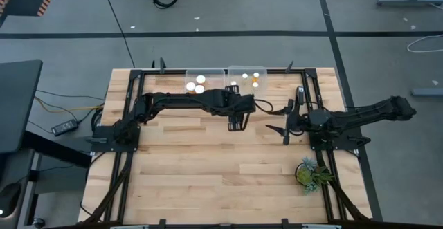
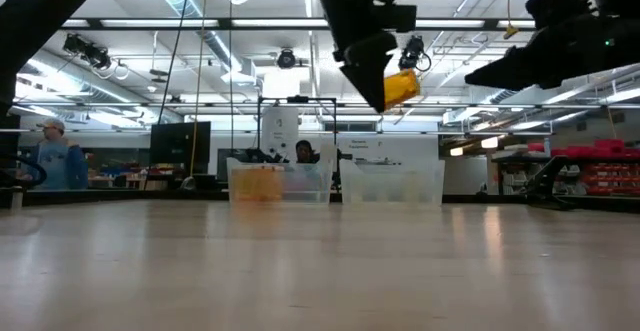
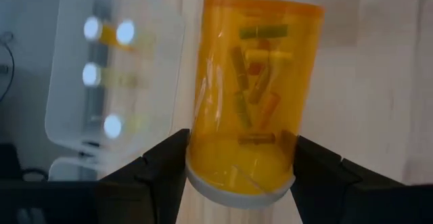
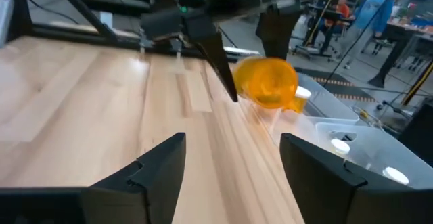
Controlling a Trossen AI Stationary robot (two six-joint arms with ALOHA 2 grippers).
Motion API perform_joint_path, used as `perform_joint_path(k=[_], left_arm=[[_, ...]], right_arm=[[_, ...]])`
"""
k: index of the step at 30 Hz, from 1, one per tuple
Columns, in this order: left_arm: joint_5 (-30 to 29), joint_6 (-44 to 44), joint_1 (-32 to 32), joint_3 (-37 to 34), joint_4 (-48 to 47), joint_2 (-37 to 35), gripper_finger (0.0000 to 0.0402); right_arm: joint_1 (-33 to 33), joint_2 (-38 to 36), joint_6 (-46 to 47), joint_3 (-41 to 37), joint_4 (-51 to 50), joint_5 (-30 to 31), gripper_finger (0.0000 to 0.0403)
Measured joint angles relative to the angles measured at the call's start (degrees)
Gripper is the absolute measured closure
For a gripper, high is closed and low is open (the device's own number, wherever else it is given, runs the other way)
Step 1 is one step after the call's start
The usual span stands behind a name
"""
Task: Pick and place medicine bottles into bin by pill shape (circle, oval)
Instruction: Adjust the large orange pill bottle on the transparent bin
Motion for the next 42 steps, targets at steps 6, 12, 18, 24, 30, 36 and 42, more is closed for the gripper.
perform_joint_path(k=[6, 12, 18, 24, 30, 36, 42], left_arm=[[0.0, 0.1, -1.9, 0.0, 3.8, 0.1, 0.0179], [0.0, -0.2, -4.1, 0.0, 4.9, 0.1, 0.0176], [0.0, -2.4, -5.4, 0.0, 6.0, 0.1, 0.0178], [0.0, -2.9, -6.0, 0.0, 6.2, 0.1, 0.0176], [0.0, -2.8, -6.0, 0.0, 8.0, 0.2, 0.0177], [0.9, -2.4, -6.0, 0.0, 8.5, 0.2, 0.0177], [1.1, -0.9, -6.0, 0.0, 8.7, 0.2, 0.0177]], right_arm=[[-0.2, 4.0, -1.2, 2.8, 0.2, -0.3, 0.0122], [-0.2, 6.4, -1.3, 3.2, 1.3, -0.3, 0.0094], [-0.2, 9.6, -1.6, 3.2, 6.4, -2.5, 0.0079], [-0.2, 13.6, -3.0, 3.2, 11.7, -2.8, 0.0077], [-0.2, 17.2, -3.0, 3.2, 18.1, -4.8, 0.0077], [-0.2, 18.3, -4.0, 3.3, 22.5, -4.8, 0.0077], [-0.2, 18.3, -4.3, 3.3, 22.8, -4.8, 0.0097]])
